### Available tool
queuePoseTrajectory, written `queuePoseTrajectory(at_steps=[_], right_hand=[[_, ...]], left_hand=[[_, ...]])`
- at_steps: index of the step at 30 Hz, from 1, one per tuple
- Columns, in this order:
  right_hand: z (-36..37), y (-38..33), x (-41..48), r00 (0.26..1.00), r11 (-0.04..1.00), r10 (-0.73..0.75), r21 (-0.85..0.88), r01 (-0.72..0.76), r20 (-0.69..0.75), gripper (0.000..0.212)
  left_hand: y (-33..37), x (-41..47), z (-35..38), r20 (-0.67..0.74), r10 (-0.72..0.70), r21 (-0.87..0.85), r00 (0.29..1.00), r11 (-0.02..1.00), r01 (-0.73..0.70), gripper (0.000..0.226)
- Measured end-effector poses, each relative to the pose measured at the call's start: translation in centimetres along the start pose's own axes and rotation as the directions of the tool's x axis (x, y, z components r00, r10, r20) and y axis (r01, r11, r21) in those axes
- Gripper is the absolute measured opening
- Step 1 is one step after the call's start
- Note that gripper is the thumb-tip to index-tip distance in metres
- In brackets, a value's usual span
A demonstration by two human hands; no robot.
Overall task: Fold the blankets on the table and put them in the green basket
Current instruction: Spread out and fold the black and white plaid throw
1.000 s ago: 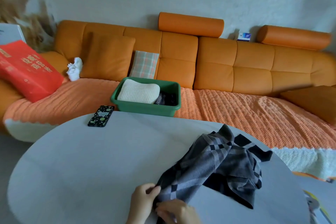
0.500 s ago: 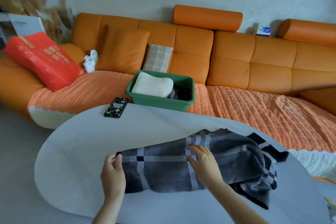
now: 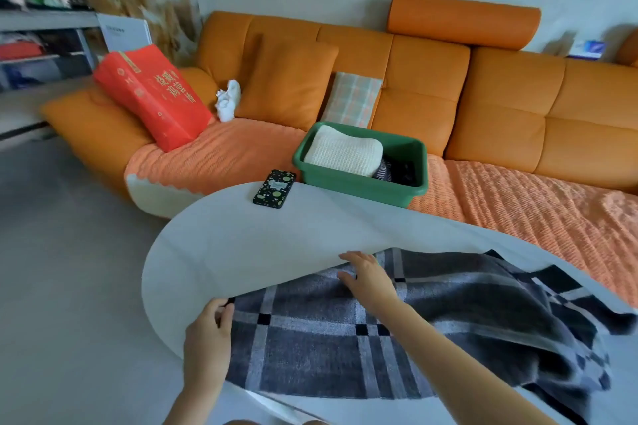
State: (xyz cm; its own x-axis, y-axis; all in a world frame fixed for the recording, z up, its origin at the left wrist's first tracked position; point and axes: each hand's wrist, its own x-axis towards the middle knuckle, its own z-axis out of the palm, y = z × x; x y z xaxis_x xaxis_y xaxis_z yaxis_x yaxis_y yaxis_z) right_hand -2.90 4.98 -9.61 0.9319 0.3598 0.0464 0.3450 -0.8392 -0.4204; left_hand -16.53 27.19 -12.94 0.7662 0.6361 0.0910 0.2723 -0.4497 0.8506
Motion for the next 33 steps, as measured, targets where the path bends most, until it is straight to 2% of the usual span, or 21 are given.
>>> queuePoseTrajectory(at_steps=[3,5,7,10,12,14,15,17,18,19,21,23,25,27,30,33], right_hand=[[1.0,-1.5,2.7,0.973,0.999,0.007,-0.048,0.004,0.230,0.051],[1.3,-2.4,4.0,0.967,0.996,0.018,-0.088,0.005,0.256,0.032],[1.2,-3.6,4.8,0.986,0.996,0.025,-0.094,-0.010,0.163,0.015],[0.4,-6.2,5.9,0.989,0.993,-0.097,-0.077,0.089,-0.111,0.013],[0.4,-8.3,6.2,0.913,0.970,-0.242,-0.084,0.227,-0.329,0.007],[1.3,-9.2,5.9,0.839,0.927,-0.372,-0.125,0.352,-0.397,0.008],[2.3,-9.2,5.6,0.835,0.901,-0.433,-0.149,0.407,-0.339,0.009],[4.6,-8.5,4.6,0.872,0.867,-0.488,-0.138,0.478,-0.046,0.009],[5.6,-7.9,4.3,0.881,0.875,-0.463,-0.114,0.471,0.094,0.014],[6.2,-7.5,4.2,0.896,0.900,-0.414,-0.074,0.429,0.160,0.018],[6.0,-7.7,4.8,0.954,0.959,-0.272,0.119,0.258,0.123,0.020],[5.6,-8.3,6.1,0.990,0.954,-0.134,0.276,0.115,0.052,0.019],[5.5,-8.5,7.7,0.998,0.970,-0.061,0.235,0.056,0.016,0.024],[5.7,-9.1,9.3,0.998,0.990,-0.048,0.132,0.043,0.033,0.032],[6.3,-10.7,11.7,0.987,0.998,-0.037,0.062,0.027,0.155,0.039],[7.1,-12.5,13.3,0.947,0.997,-0.058,-0.036,0.073,0.317,0.030]], left_hand=[[-0.1,-0.1,0.1,0.016,0.026,-0.036,1.000,0.999,-0.025,0.009],[-0.4,0.0,-0.2,0.026,0.016,-0.075,1.000,0.997,-0.014,0.010],[-0.8,0.4,-0.7,0.018,0.006,-0.099,1.000,0.995,-0.004,0.010],[-0.9,2.5,-2.3,-0.083,0.027,-0.119,0.996,0.992,-0.037,0.011],[-0.6,4.3,-3.8,-0.174,0.072,-0.089,0.982,0.992,-0.088,0.012],[-0.6,5.7,-5.1,-0.221,0.099,-0.042,0.970,0.993,-0.111,0.013],[-0.9,6.0,-5.5,-0.218,0.098,0.002,0.971,0.995,-0.100,0.013],[-2.3,6.0,-5.9,-0.146,0.072,0.117,0.987,0.992,-0.055,0.015],[-3.1,5.7,-5.9,-0.095,0.048,0.168,0.994,0.985,-0.031,0.017],[-3.7,5.3,-5.8,-0.056,0.020,0.196,0.998,0.981,-0.009,0.018],[-4.4,4.8,-6.0,-0.034,-0.011,0.180,0.999,0.984,0.017,0.015],[-4.3,4.6,-6.1,-0.038,-0.016,0.156,0.999,0.987,0.022,0.014],[-4.2,4.4,-6.1,-0.033,-0.032,0.140,0.999,0.990,0.036,0.015],[-4.1,4.2,-6.3,-0.032,-0.048,0.108,0.998,0.993,0.051,0.015],[-4.2,4.0,-6.7,-0.041,-0.071,0.055,0.997,0.996,0.073,0.015],[-4.5,3.9,-6.8,-0.041,-0.083,0.033,0.996,0.996,0.084,0.007]])
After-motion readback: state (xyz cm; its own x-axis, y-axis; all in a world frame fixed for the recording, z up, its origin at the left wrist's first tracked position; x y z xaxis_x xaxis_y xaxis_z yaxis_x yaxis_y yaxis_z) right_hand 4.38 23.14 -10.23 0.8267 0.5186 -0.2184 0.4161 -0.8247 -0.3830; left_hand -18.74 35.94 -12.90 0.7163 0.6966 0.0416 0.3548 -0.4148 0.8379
